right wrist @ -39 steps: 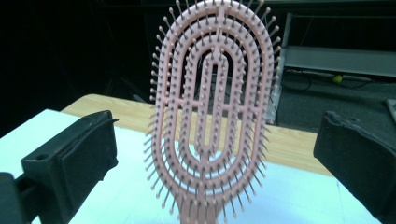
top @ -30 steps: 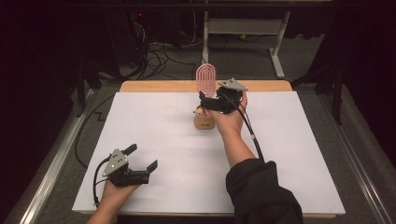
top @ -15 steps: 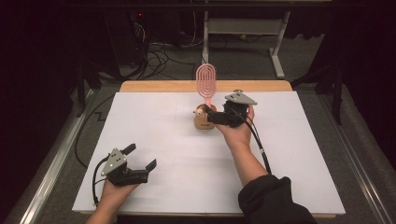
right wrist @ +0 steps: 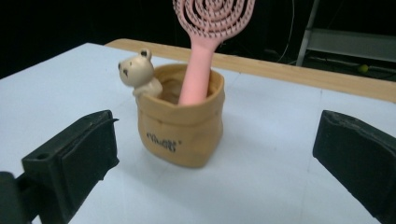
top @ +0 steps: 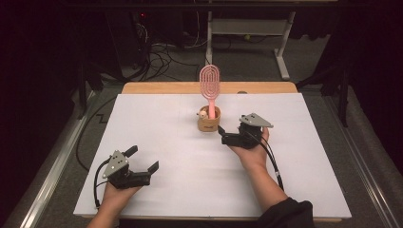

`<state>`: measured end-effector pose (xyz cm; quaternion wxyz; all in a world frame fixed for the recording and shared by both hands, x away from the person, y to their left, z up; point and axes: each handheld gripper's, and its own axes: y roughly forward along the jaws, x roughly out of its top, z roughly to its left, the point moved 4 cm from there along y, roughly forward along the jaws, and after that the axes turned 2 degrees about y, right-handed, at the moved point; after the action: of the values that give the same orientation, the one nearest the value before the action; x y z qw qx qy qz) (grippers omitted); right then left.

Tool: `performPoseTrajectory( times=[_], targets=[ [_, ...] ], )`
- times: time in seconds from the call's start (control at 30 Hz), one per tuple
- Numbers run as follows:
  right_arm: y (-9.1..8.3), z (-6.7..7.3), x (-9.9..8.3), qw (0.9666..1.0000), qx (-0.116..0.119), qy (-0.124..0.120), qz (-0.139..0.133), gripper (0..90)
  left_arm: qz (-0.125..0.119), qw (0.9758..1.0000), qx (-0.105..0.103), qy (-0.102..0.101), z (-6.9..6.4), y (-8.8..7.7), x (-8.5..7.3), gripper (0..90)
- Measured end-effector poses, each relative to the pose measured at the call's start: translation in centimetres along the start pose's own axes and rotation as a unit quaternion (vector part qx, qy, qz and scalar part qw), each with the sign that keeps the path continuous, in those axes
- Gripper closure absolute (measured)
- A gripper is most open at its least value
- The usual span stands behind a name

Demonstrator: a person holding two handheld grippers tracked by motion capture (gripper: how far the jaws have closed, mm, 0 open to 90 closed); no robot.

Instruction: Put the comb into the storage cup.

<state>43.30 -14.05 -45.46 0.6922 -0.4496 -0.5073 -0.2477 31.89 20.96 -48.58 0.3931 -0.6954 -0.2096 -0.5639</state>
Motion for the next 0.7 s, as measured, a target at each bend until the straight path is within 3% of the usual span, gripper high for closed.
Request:
performPoseTrajectory(
  times=[0.7],
  targets=[
    [-7.3,-1.0,-3.9,0.9997,0.018,-0.013,-0.007,0.3,-0.005,0.9999,0.007,-0.006,0.6,-0.4,0.2,0.0]
  ],
)
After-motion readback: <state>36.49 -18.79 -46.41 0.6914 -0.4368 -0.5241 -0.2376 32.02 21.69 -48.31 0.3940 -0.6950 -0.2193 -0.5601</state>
